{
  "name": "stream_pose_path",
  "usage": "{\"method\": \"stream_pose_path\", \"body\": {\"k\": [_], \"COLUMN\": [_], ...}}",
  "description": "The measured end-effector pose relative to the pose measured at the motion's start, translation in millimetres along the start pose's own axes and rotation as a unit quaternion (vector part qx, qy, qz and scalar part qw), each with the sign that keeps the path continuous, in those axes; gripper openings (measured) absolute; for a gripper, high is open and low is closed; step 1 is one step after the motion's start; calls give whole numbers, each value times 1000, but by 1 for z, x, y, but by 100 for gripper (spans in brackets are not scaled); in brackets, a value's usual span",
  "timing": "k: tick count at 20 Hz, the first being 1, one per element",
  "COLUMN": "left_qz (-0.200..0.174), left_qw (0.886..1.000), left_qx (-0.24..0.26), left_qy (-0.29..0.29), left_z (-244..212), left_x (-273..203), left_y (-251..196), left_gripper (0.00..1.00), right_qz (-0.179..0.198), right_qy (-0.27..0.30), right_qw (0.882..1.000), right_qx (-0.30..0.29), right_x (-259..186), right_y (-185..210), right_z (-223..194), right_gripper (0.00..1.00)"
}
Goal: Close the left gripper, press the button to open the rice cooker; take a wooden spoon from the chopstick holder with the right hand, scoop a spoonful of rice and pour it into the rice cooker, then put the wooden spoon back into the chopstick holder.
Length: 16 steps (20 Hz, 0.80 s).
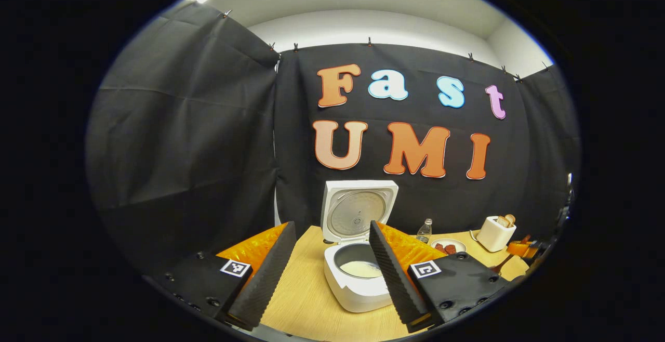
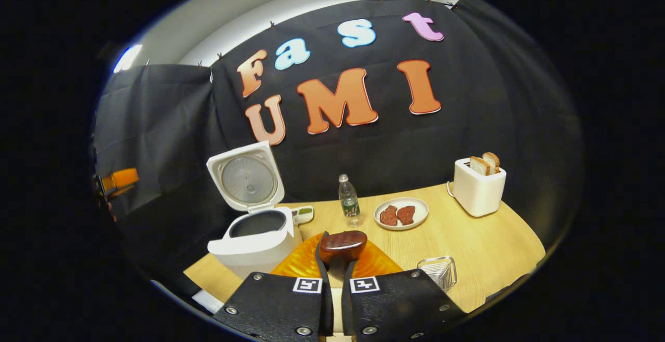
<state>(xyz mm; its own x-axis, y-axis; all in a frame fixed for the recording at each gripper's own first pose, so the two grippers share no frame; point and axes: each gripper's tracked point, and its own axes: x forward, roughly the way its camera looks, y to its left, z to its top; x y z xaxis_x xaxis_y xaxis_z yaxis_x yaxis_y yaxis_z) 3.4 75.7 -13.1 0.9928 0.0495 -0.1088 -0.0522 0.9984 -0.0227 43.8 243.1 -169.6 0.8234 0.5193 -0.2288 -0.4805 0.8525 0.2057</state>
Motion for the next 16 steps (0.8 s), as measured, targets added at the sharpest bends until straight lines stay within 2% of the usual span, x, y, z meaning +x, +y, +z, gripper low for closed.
{"method": "stream_pose_path", "body": {"k": [1,7,9,10,13,14,15,16], "left_qz": [1,17,21,22,23,24,25,26], "left_qw": [1000,1000,999,999,999,999,999,999], "left_qx": [1,12,14,15,20,21,22,23], "left_qy": [1,19,28,31,37,37,38,39], "left_z": [-1,-13,-19,-20,-25,-24,-24,-25], "left_x": [-2,-7,-7,-7,-7,-7,-8,-8], "left_y": [2,13,15,13,13,12,13,13], "left_gripper": [93,96,93,96,96,99,96,99], "right_qz": [-4,-24,-30,-31,-34,-32,-27,-25], "right_qy": [2,26,35,42,28,29,29,30], "right_qw": [1000,994,993,993,996,998,999,999], "right_qx": [-11,-102,-108,-105,-81,-55,-23,8], "right_x": [1,8,8,7,8,9,12,13], "right_y": [1,3,1,1,0,0,2,2], "right_z": [-8,-54,-73,-83,-83,-86,-89,-91], "right_gripper": [6,6,6,6,5,5,6,5]}}
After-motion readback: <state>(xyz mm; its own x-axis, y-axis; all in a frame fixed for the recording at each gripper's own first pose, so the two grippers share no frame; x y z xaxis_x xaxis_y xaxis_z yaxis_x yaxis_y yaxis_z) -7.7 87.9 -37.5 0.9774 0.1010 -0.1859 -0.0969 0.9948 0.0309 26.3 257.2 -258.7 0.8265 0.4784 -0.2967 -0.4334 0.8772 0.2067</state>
